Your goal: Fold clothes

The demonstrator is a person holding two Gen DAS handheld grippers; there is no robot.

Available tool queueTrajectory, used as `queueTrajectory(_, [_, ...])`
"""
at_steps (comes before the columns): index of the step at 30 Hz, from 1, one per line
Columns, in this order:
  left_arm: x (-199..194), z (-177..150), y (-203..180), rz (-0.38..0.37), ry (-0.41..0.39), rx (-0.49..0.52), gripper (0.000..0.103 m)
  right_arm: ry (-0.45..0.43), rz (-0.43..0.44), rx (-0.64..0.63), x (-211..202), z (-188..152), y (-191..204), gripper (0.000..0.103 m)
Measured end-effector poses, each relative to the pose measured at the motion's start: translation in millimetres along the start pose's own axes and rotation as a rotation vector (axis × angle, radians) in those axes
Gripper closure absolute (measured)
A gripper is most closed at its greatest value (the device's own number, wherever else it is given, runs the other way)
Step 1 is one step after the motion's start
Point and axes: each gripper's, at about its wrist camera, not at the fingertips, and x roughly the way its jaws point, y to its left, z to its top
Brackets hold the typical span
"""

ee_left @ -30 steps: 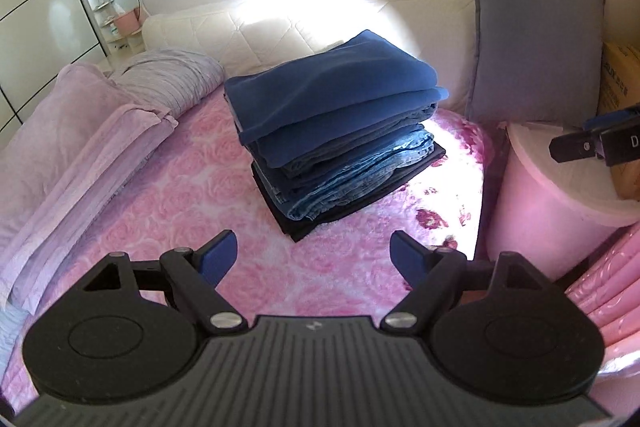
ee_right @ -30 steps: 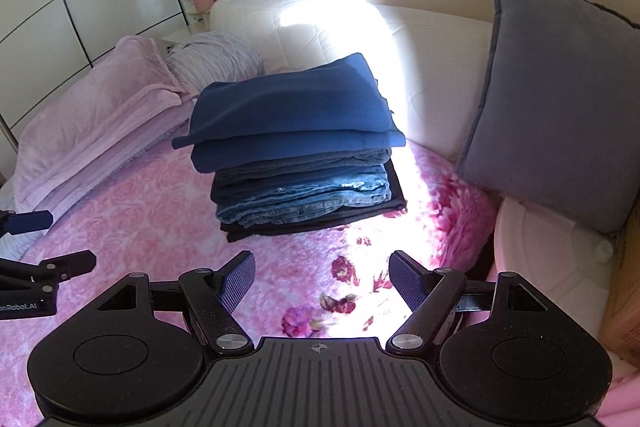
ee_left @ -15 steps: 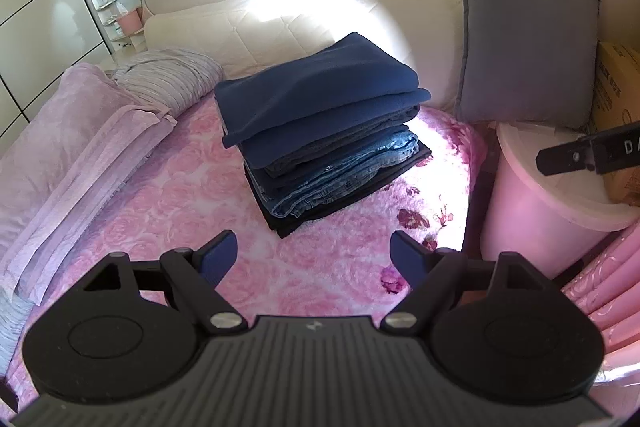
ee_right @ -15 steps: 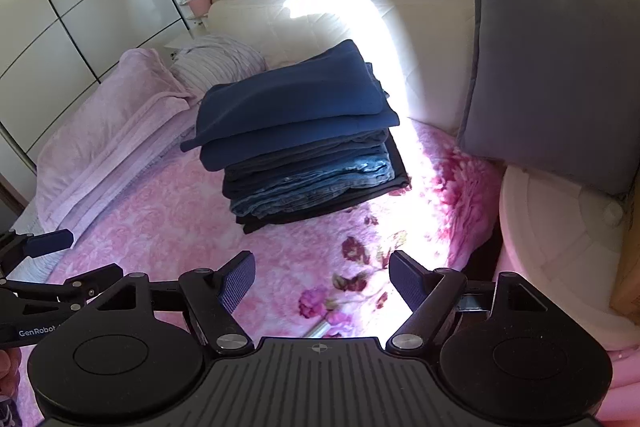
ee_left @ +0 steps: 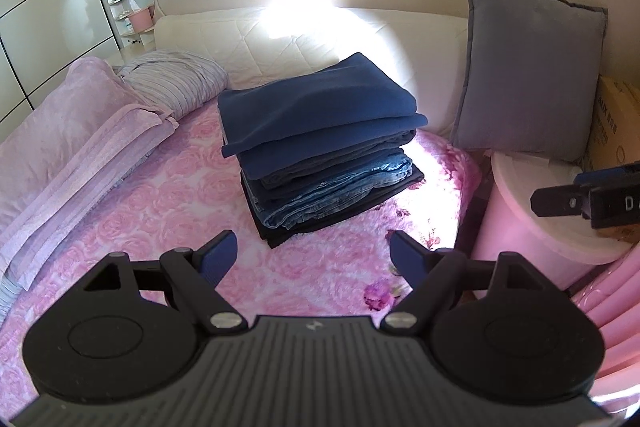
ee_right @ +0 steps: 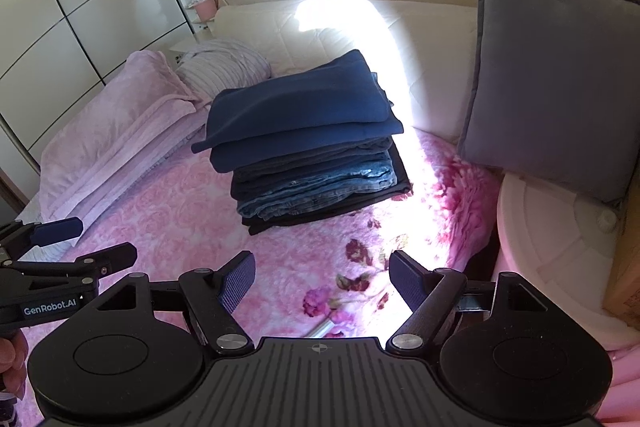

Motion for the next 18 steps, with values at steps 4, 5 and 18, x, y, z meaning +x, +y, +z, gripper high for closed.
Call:
queueTrajectory(4, [-1, 1, -1, -0.002, -0.013, -0.032, 0.022, -0.007, -0.01, -0.015, -4, -1, 3, 0.026])
queueTrajectory(5, [-1, 1, -1, -0.001, -0.016, -0.042, 0.022, -0.009, -0.014, -0.027, -4, -1, 4, 0.026])
queueTrajectory(18, [7, -5, -1, 0.013, -0.023, -0.136, 0.022, -0.031, -0.027, -0.164, 10, 10, 23, 0.026])
